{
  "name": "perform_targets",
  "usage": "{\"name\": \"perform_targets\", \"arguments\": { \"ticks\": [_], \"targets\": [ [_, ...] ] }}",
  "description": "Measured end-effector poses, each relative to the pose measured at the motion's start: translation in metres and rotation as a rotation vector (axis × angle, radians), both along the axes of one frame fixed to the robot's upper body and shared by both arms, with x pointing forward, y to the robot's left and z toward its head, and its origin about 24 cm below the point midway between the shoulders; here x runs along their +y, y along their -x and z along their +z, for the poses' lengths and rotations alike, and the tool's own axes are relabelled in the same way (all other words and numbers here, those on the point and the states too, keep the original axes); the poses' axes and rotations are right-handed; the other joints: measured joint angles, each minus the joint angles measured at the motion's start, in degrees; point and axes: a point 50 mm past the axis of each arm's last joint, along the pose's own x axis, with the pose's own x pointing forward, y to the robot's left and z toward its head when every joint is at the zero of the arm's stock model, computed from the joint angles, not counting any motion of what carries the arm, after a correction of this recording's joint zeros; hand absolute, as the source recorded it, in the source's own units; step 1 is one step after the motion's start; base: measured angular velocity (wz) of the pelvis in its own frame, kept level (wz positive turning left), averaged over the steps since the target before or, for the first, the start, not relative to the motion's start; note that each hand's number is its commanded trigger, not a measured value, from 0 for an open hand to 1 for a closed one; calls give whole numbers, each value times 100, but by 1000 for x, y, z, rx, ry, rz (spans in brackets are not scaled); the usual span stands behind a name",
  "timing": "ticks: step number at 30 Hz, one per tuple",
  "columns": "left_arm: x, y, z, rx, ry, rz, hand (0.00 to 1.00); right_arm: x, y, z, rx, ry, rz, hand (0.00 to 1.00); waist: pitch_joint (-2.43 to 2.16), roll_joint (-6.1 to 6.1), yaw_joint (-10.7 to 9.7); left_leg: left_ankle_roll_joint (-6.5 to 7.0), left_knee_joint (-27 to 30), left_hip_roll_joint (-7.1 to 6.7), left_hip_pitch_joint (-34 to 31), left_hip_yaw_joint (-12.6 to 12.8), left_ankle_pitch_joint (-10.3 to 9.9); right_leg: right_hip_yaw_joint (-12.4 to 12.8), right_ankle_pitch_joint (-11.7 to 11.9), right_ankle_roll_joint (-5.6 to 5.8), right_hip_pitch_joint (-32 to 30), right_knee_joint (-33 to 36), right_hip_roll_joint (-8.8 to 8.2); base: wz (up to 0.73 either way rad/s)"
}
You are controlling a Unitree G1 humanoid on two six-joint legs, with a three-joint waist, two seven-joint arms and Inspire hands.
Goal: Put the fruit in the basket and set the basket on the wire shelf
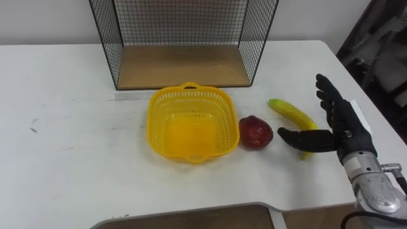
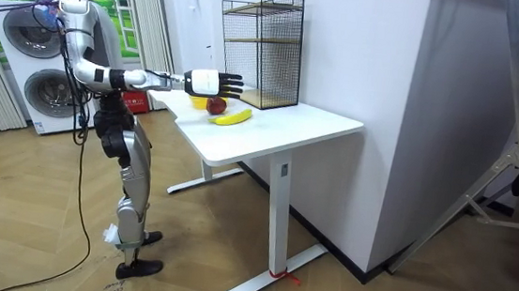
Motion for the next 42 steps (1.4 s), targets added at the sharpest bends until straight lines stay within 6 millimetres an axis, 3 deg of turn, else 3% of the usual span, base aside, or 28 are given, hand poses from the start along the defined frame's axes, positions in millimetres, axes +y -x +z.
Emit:
{"name": "perform_targets", "arguments": {
  "ticks": [23,42],
  "targets": [
    [-2,-10,0,-39,40,-20,0,3,-3,12,-17,64,92,0,13,-22,144,0,0,-7,-50,-91,1,-74,0,0,-1,-6,-10,1],
    [-4,-11,0,-32,37,-55,0,32,0,-7,109,114,280,0,24,-7,178,-1,3,-18,-58,-160,1,-79,0,0,17,-29,-7,1]
  ]
}}
